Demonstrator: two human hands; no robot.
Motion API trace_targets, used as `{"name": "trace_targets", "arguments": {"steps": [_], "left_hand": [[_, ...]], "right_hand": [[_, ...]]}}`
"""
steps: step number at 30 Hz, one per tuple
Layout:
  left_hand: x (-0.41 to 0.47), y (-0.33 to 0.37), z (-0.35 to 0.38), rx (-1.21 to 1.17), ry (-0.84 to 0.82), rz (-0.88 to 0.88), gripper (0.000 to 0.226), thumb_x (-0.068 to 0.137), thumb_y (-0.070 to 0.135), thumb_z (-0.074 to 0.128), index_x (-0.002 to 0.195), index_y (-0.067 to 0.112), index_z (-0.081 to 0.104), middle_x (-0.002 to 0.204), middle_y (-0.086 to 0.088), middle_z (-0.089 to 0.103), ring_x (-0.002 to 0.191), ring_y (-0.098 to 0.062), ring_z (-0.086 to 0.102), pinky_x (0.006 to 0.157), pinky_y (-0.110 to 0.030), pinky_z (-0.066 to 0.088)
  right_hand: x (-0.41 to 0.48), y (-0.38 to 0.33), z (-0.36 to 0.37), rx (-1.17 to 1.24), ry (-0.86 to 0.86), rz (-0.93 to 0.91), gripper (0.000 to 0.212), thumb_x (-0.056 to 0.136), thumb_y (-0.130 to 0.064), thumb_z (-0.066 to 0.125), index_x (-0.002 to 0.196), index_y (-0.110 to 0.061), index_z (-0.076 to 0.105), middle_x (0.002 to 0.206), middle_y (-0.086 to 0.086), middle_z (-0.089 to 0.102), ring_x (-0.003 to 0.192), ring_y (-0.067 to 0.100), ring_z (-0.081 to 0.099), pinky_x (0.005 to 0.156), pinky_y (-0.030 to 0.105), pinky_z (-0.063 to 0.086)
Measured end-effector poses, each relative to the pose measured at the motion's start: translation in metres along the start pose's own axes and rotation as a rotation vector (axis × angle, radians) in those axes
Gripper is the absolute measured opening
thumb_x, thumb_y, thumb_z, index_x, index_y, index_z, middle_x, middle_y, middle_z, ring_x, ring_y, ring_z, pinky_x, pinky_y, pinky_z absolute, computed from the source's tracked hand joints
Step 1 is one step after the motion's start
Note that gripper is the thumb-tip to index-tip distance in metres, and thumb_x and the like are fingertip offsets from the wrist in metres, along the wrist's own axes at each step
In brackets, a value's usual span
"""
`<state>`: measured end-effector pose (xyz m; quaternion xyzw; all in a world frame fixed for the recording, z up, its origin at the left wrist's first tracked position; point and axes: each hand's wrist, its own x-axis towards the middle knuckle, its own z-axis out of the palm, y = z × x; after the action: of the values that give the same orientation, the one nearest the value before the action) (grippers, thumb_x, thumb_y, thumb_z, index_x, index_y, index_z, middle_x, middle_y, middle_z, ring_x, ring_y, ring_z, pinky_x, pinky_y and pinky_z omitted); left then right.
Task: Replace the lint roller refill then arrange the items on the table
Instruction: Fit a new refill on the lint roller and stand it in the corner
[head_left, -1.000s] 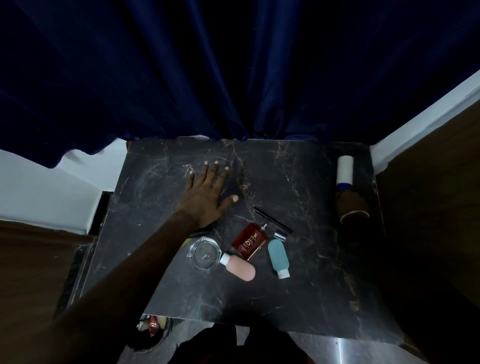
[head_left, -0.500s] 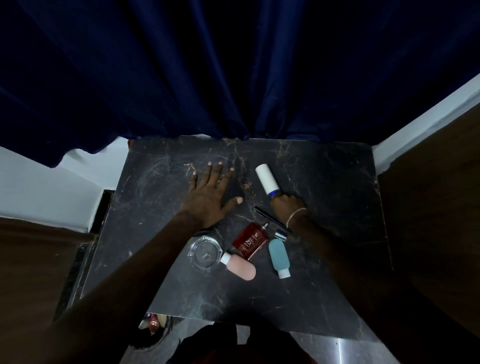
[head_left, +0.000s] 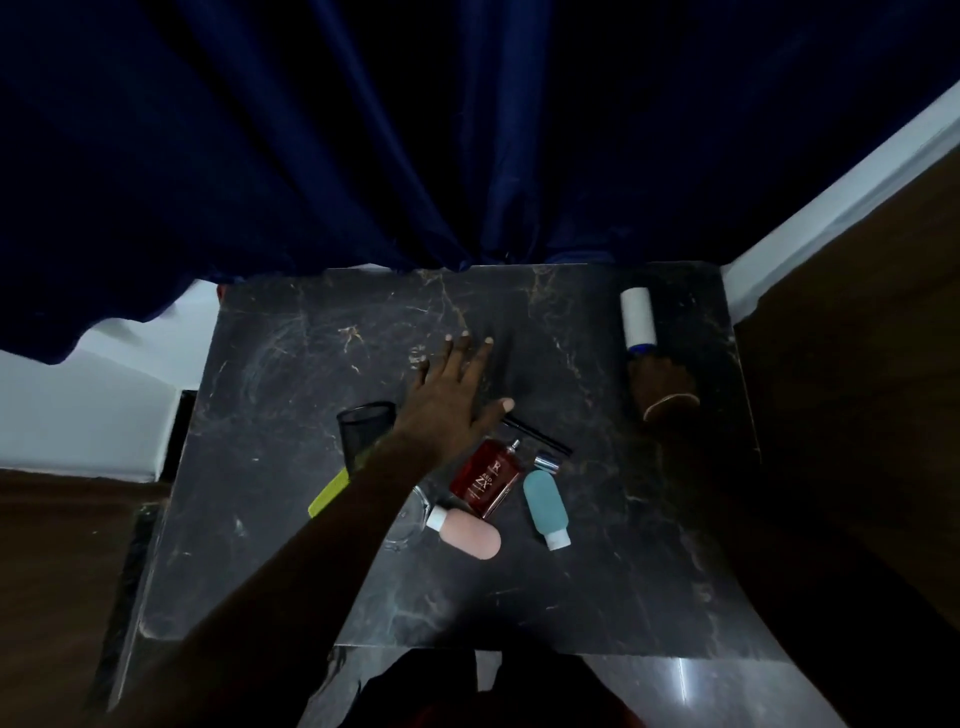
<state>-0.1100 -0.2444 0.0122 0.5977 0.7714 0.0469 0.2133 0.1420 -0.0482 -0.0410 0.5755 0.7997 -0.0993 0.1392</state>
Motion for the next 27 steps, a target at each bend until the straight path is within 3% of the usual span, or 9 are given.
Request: {"name": "trace_targets", "arguments": {"steps": [7, 13, 16, 19, 22, 24, 27], "left_hand": [[0.029, 0.024, 0.015, 0.003, -0.060, 0.093, 0.090, 0.096, 0.077, 0.029, 0.164, 0.030, -0.008, 0.174, -0.009, -0.003, 0.161, -0.029, -0.002, 0.130, -0.057, 0.010], [0.065, 0.037, 0.024, 0.002, -0.084, 0.151, 0.094, 0.097, 0.067, 0.045, 0.165, 0.026, -0.006, 0.174, -0.012, -0.001, 0.161, -0.031, 0.000, 0.130, -0.054, 0.010], [0.085, 0.037, 0.026, 0.023, -0.016, 0.197, 0.092, 0.098, 0.047, 0.058, 0.166, 0.021, 0.002, 0.173, -0.014, 0.005, 0.161, -0.032, 0.006, 0.129, -0.055, 0.016], [0.107, 0.032, 0.027, 0.025, -0.011, 0.176, 0.103, 0.090, 0.028, 0.070, 0.166, 0.022, 0.001, 0.174, -0.014, -0.001, 0.160, -0.033, 0.005, 0.129, -0.056, 0.014], [0.124, 0.018, 0.030, 0.108, -0.036, 0.151, 0.112, 0.085, 0.031, 0.079, 0.166, 0.027, 0.001, 0.174, -0.013, -0.005, 0.160, -0.035, 0.003, 0.129, -0.055, 0.013], [0.129, 0.007, 0.032, 0.172, -0.048, 0.186, 0.102, 0.087, 0.031, 0.076, 0.166, 0.028, 0.011, 0.174, -0.014, 0.002, 0.160, -0.036, 0.008, 0.127, -0.055, 0.018], [0.133, 0.002, 0.034, 0.190, 0.041, 0.283, 0.079, 0.091, 0.025, 0.070, 0.161, 0.024, 0.033, 0.169, -0.016, 0.027, 0.154, -0.037, 0.032, 0.119, -0.051, 0.035]], "right_hand": [[0.006, 0.022, 0.005, 0.102, 0.018, 0.119, 0.038, 0.104, -0.028, 0.041, 0.116, 0.001, 0.063, 0.114, 0.021, 0.068, 0.102, 0.039, 0.067, 0.088, 0.050, 0.056], [0.008, -0.037, 0.014, 0.029, 0.001, -0.087, 0.034, 0.103, -0.020, 0.036, 0.118, -0.004, 0.062, 0.112, 0.017, 0.071, 0.102, 0.039, 0.069, 0.085, 0.046, 0.054], [0.006, -0.073, 0.024, 0.035, 0.010, -0.206, 0.030, 0.099, -0.014, 0.039, 0.118, -0.001, 0.058, 0.107, 0.019, 0.072, 0.100, 0.041, 0.070, 0.083, 0.047, 0.055], [0.001, -0.099, 0.035, 0.056, -0.015, -0.297, 0.029, 0.100, -0.016, 0.041, 0.117, -0.006, 0.061, 0.108, 0.018, 0.072, 0.100, 0.042, 0.070, 0.083, 0.047, 0.055], [0.002, -0.110, 0.039, 0.148, -0.004, -0.335, 0.029, 0.102, -0.022, 0.043, 0.110, -0.008, 0.067, 0.108, 0.018, 0.072, 0.100, 0.039, 0.069, 0.085, 0.043, 0.053], [0.004, -0.107, 0.031, 0.313, -0.024, -0.268, 0.036, 0.102, -0.030, 0.045, 0.104, -0.005, 0.070, 0.104, 0.021, 0.072, 0.099, 0.039, 0.067, 0.083, 0.039, 0.050], [0.005, -0.091, 0.012, 0.513, -0.061, -0.160, 0.042, 0.099, -0.035, 0.049, 0.099, 0.001, 0.069, 0.103, 0.025, 0.070, 0.098, 0.040, 0.063, 0.078, 0.039, 0.045]]}}
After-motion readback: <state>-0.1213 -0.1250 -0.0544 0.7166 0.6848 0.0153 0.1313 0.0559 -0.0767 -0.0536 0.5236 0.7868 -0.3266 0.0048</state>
